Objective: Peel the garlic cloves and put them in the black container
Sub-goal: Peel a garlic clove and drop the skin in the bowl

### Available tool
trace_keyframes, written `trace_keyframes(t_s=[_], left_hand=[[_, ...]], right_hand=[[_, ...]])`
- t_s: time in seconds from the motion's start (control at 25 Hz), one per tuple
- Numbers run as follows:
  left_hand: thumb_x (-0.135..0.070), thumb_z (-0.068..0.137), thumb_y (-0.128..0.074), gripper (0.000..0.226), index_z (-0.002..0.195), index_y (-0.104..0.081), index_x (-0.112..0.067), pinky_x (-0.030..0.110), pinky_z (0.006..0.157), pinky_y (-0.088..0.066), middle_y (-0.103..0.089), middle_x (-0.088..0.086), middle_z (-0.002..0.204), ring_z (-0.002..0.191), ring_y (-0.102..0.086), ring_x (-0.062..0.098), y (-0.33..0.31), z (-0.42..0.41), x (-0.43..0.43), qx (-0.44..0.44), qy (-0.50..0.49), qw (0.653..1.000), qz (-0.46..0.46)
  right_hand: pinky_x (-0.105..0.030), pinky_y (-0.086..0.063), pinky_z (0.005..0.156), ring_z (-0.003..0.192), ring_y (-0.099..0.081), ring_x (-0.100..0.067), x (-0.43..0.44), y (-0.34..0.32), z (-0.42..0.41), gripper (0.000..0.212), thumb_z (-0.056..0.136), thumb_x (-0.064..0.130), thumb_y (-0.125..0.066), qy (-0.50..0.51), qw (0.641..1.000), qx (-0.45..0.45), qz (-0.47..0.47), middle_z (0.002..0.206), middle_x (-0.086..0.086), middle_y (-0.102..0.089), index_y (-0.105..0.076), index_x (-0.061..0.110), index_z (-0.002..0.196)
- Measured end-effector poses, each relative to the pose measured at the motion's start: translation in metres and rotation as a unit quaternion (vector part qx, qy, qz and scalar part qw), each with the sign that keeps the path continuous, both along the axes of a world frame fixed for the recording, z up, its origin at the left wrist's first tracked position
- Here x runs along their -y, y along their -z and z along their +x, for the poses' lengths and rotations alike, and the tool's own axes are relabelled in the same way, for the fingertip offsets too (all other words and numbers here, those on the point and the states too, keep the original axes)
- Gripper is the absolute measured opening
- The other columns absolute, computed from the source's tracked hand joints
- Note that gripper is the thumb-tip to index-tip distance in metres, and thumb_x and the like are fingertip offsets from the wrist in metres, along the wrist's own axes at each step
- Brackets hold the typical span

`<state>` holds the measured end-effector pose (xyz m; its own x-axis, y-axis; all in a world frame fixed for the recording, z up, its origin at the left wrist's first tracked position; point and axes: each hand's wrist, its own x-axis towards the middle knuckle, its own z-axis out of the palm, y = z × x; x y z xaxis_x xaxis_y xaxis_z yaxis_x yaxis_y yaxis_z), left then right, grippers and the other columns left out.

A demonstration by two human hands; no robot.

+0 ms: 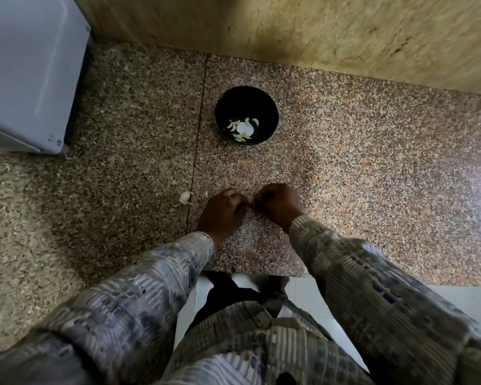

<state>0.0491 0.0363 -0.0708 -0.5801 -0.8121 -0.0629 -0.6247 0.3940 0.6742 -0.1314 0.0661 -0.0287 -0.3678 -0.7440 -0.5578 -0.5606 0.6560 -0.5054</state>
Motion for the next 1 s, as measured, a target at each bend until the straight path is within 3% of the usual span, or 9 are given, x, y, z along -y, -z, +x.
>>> trace_keyframes(t_s=[0.36,0.44,0.52,0.6,0.72,0.88,1.0], left_hand=[[-0.033,0.092,-0.062,0.021,0.097,-0.076,-0.018,0.035,0.079,-0.051,-0.067,0.002,0.097,0.092,-0.064,0.024,0.005,0.002,0.002,-0.011,0.001,1.0,0.016],[-0.034,0.093,-0.063,0.022,0.097,-0.076,-0.017,0.034,0.079,-0.051,-0.067,0.002,0.098,0.092,-0.064,0.023,0.005,0.002,0.003,-0.007,-0.001,1.0,0.02],[-0.035,0.093,-0.062,0.023,0.097,-0.076,-0.017,0.034,0.079,-0.05,-0.068,0.002,0.098,0.093,-0.064,0.023,0.005,0.002,0.003,-0.009,-0.003,1.0,0.026],[-0.032,0.091,-0.064,0.021,0.096,-0.076,-0.017,0.035,0.08,-0.05,-0.068,0.001,0.098,0.092,-0.064,0.023,0.003,0.001,0.003,-0.014,-0.002,0.999,0.032],[-0.028,0.091,-0.066,0.016,0.095,-0.076,-0.017,0.035,0.078,-0.05,-0.068,0.001,0.097,0.09,-0.064,0.023,0.002,0.001,0.004,-0.017,-0.005,0.999,0.034],[-0.027,0.09,-0.067,0.015,0.094,-0.077,-0.016,0.036,0.078,-0.052,-0.068,0.002,0.096,0.09,-0.065,0.025,0.004,0.002,0.004,-0.018,-0.005,0.999,0.033],[-0.023,0.09,-0.07,0.011,0.093,-0.078,-0.016,0.037,0.078,-0.053,-0.068,0.004,0.096,0.09,-0.066,0.027,0.001,0.0,0.004,-0.014,-0.009,0.999,0.027]], right_hand=[[-0.033,-0.06,0.078,0.078,-0.073,-0.018,-0.011,0.003,0.003,0.012,0.083,0.025,-0.085,-0.045,0.998,-0.004,-0.032,0.08,0.002,-0.076,-0.075,0.018,0.083],[-0.025,-0.061,0.071,0.069,-0.071,-0.011,-0.008,0.005,0.005,0.008,0.087,0.015,-0.08,0.01,0.999,0.006,-0.035,0.076,0.003,-0.075,-0.074,0.018,0.083],[-0.007,-0.048,0.057,0.065,-0.064,-0.002,-0.006,0.0,0.002,0.006,0.089,0.01,-0.078,-0.011,1.0,0.013,-0.023,0.079,0.003,-0.073,-0.075,0.015,0.089],[-0.014,-0.051,0.064,0.073,-0.066,-0.007,-0.005,-0.001,0.001,0.007,0.085,0.019,-0.083,-0.046,0.999,0.0,-0.018,0.084,0.002,-0.075,-0.076,0.017,0.088],[-0.034,-0.06,0.076,0.08,-0.073,-0.02,0.0,0.0,0.007,0.009,0.085,0.025,-0.081,-0.001,1.0,-0.023,-0.013,0.082,-0.001,-0.077,-0.076,0.017,0.086],[-0.027,-0.054,0.073,0.077,-0.067,-0.014,-0.003,-0.002,0.005,0.011,0.087,0.029,-0.08,-0.05,0.998,-0.03,-0.011,0.085,0.002,-0.075,-0.075,0.02,0.089],[-0.023,-0.049,0.061,0.071,-0.064,-0.013,0.003,-0.006,0.014,0.011,0.093,0.027,-0.075,-0.011,0.998,-0.054,0.01,0.081,0.0,-0.07,-0.071,0.018,0.087]])
